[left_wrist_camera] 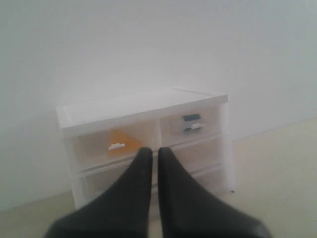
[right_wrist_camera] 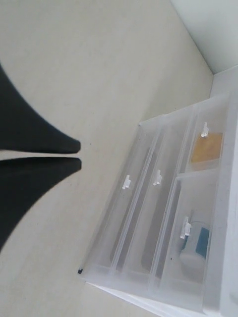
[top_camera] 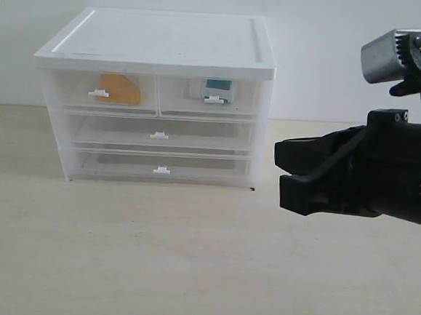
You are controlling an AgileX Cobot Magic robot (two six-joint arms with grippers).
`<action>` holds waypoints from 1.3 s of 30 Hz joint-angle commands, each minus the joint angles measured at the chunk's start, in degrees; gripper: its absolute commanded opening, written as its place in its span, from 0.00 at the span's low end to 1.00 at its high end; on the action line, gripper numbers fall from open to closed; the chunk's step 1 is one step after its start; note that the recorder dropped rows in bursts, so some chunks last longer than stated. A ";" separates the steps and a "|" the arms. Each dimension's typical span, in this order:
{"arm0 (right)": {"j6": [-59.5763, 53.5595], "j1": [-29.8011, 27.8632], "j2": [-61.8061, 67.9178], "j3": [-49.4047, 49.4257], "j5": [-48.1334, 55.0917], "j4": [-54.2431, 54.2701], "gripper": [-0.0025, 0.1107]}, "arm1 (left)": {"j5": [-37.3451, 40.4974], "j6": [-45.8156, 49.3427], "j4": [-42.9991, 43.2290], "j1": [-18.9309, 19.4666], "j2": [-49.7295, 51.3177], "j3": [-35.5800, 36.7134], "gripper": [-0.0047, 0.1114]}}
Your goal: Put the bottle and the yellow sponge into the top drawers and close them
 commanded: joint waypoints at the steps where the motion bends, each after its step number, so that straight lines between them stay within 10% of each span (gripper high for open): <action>1: -0.16 -0.24 -0.39 0.22 -0.11 0.16 0.02 | -2.80 -37.38 34.83 -0.13 -0.18 -0.39 0.07; 9: -0.16 -0.24 -0.39 0.22 -0.22 0.16 0.02 | -4.76 -104.17 93.65 -0.13 -0.18 1.27 0.07; 39: -0.16 -0.24 -0.39 0.22 -0.07 0.16 0.02 | 4.42 -101.42 93.81 4.64 -0.18 3.28 0.07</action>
